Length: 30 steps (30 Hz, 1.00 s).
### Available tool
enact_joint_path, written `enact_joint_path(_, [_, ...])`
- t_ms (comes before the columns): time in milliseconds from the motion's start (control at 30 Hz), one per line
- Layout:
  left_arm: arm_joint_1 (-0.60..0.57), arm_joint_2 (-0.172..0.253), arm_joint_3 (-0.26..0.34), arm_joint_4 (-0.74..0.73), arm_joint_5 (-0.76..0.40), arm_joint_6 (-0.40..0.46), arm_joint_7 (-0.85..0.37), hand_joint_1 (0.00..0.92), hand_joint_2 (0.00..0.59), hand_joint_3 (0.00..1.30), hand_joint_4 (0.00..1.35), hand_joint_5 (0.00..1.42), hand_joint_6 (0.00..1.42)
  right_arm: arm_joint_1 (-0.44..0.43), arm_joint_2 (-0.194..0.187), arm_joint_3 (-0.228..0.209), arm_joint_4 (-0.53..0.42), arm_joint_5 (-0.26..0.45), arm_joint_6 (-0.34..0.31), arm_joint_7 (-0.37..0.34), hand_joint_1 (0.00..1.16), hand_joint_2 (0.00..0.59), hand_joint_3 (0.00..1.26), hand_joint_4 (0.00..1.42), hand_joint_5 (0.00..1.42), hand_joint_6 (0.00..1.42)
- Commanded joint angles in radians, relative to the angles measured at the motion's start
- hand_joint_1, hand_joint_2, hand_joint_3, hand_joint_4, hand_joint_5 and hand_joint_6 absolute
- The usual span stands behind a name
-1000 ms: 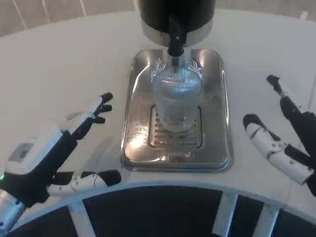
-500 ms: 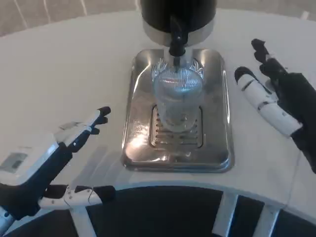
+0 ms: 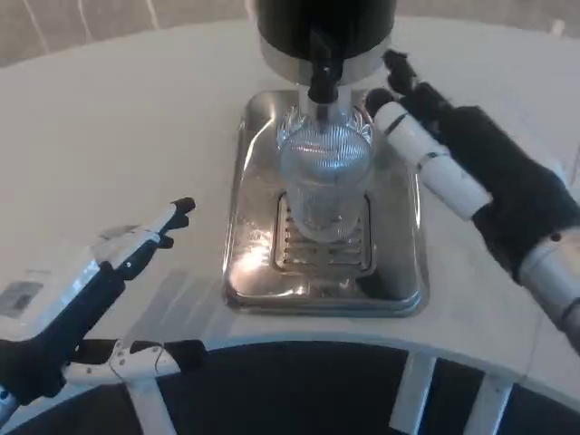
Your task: Grasp the cup under the faucet to collect the drink, then remove the cup.
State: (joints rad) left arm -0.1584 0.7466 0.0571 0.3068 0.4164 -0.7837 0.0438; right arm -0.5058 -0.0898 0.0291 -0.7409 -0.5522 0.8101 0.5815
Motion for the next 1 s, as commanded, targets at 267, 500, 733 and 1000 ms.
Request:
enact_joint_path(267, [0.005,-0.004,0.001,0.002,-0.001,0.027,-0.029,0.064,0.072,0.05,0.08,0.22,0.14,-0.04,-0.057,0.07,0.078,0.142,-0.03,-0.097,0.0,0.419,0.0,0.0,0.0,0.0])
enact_joint_path(500, [0.016,-0.002,0.008,0.008,-0.002,0.035,-0.025,0.064,0.072,0.06,0.08,0.22,0.14,-0.135,-0.078,0.103,0.126,0.199,-0.024,-0.137,0.0,0.421,0.0,0.0,0.0,0.0])
enact_joint_path(733, [0.018,-0.002,0.013,0.02,-0.003,0.036,-0.02,0.064,0.072,0.06,0.08,0.21,0.14,-0.209,-0.086,0.135,0.168,0.23,-0.022,-0.161,0.0,0.43,0.0,0.0,0.0,0.0])
enact_joint_path(1000, [0.013,-0.005,0.013,0.031,-0.004,0.04,-0.018,0.064,0.073,0.07,0.08,0.21,0.13,-0.247,-0.087,0.16,0.198,0.25,-0.023,-0.181,0.0,0.435,0.0,0.0,0.0,0.0])
